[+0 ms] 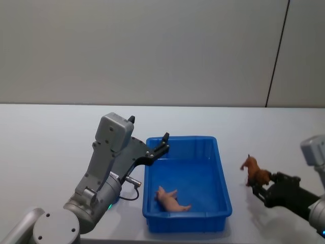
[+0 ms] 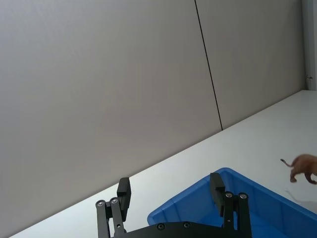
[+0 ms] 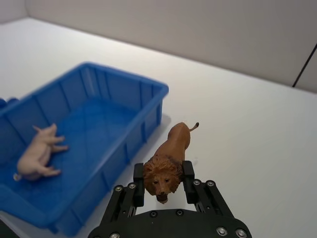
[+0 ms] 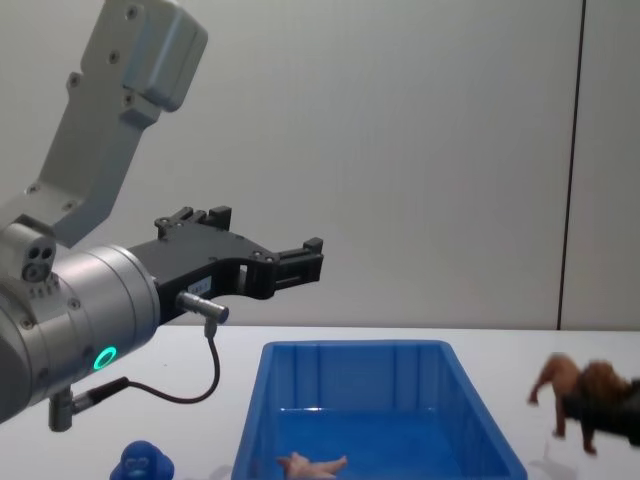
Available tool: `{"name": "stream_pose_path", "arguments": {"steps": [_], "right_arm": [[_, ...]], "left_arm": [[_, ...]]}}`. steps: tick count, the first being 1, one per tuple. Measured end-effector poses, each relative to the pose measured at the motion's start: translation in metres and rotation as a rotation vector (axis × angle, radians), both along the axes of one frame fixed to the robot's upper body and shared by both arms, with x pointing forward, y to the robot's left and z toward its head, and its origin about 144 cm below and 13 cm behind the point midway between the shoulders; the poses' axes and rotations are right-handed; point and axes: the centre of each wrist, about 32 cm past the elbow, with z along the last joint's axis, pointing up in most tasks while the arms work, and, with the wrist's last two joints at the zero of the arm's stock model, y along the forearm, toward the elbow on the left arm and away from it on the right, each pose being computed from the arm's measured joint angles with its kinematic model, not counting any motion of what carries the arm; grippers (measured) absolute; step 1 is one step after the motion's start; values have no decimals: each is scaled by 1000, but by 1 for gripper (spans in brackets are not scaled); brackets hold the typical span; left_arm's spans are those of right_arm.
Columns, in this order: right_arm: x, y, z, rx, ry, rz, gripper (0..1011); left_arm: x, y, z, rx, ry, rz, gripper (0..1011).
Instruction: Pick up the two dolls from the table and place them into the box.
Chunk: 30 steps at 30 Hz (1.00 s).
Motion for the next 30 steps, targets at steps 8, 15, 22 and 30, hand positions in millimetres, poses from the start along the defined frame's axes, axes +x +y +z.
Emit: {"name": "stream_pose_path", "arguments": {"steps": [8,15,22,30], "right_arm": [[1,6,23,70,-94,23,433],[4,19,43,111,-145,66,433],[8,35,53,112,-151,99,433],[12,51,52,82,-113,115,433]], "left_arm": [[0,0,0,0,0,0,1001],[0,0,0,0,0,0,1001],[0,0,0,0,0,0,1001],[0,0,0,0,0,0,1001]]}}
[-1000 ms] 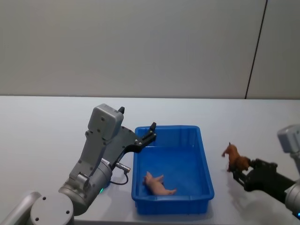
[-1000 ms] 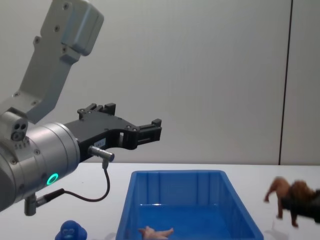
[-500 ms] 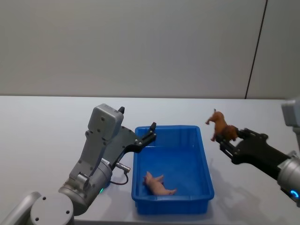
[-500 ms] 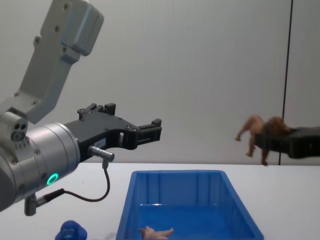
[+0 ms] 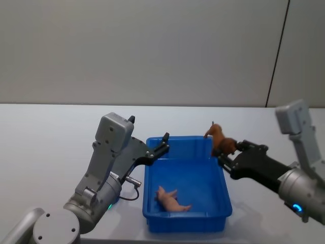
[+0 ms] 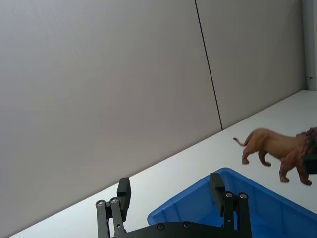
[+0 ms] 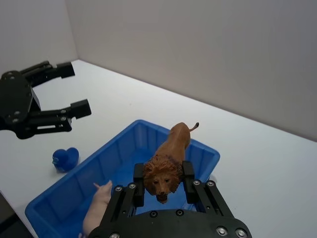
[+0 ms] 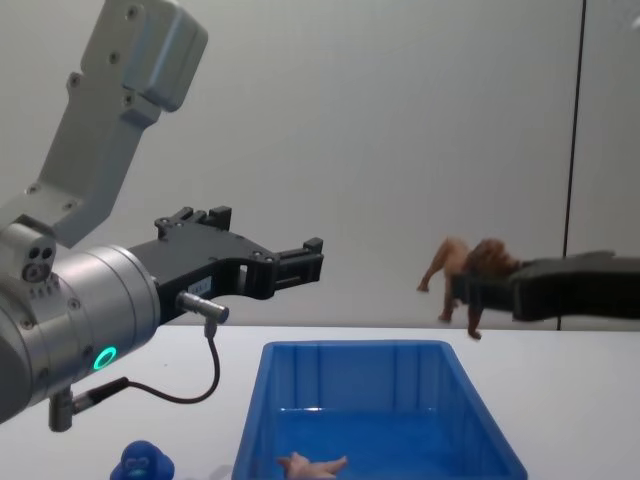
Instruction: Pick up the two dolls from the table and place them into the box.
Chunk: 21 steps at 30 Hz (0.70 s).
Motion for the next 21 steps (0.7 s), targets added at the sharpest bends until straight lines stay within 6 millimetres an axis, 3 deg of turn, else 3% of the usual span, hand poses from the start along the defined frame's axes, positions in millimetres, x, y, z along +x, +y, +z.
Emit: {"name": "stream_pose_path", "arguments": {"steps": [4,16,21], "right_arm": [[2,8,-5,-27,30,3,450],[6,18,-15,-60,65,8,828],[7,16,-16,-55,53,5,934]], "left_arm": [[0,0,0,0,0,0,1001],[0,0,0,0,0,0,1001],[0,0,0,0,0,0,1001]]}}
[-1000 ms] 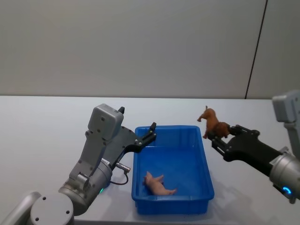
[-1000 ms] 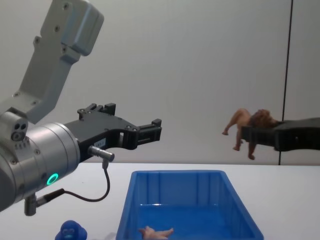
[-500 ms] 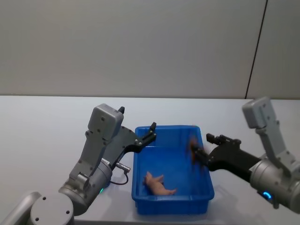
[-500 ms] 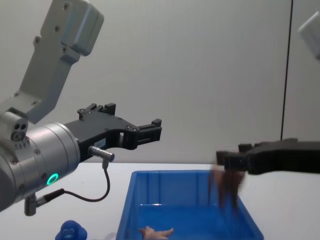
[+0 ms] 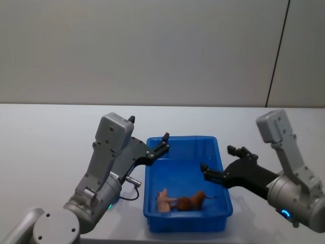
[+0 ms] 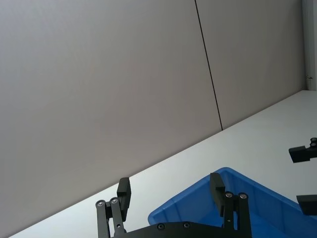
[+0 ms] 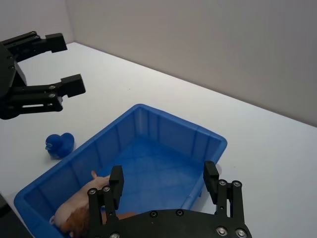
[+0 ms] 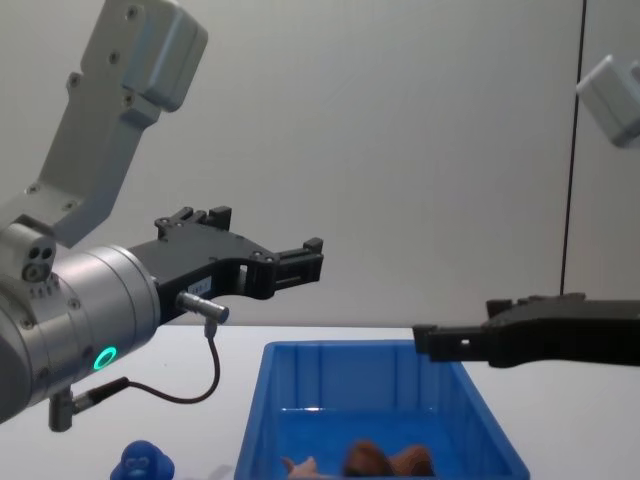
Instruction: Pick up the two dolls from the table and place them into the box.
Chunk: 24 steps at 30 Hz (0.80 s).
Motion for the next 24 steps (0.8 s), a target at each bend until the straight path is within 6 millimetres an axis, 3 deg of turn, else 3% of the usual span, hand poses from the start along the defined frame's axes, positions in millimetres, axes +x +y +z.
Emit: {"name": "stream_pose_path", "arguments": {"steps": [1,3,24], "right_arm": [[1,-2,0,3,-5,-3,989],[2,-6,0,10,-15,-9,1001],[17,-55,-6,30,-50,-30,1001]], "left_arm": [[0,0,0,0,0,0,1001],[0,0,0,0,0,0,1001],[0,0,0,0,0,0,1001]]}}
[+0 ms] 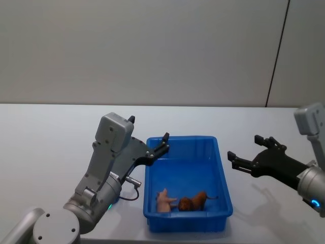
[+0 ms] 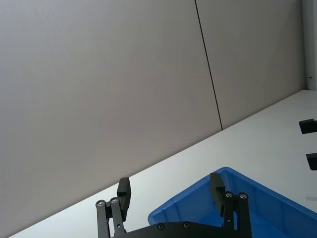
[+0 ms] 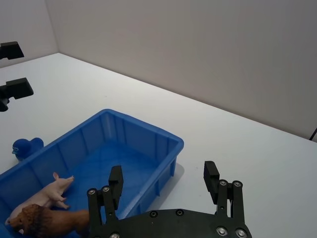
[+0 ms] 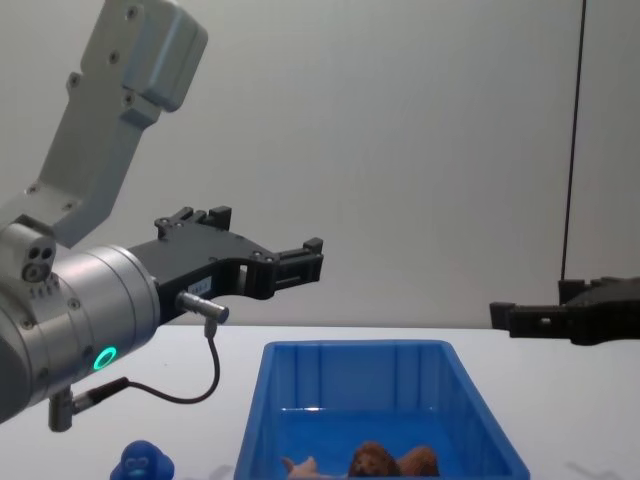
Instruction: Pick up the two dolls from the table and place them into the box.
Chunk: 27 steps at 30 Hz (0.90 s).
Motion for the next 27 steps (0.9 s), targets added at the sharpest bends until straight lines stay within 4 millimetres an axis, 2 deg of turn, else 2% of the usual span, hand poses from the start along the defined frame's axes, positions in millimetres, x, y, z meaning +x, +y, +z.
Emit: {"name": "stream_pose_path", "arguments": {"steps": [11,27], "right_arm": [[3,-11,-2,1,-3,-4,1001],[4,-18,-2,2,-4,-6,1001]], "left_arm": [[-6,2,1,14,17,13,1001],[-33,17,-2,33,138,77,1001]]}}
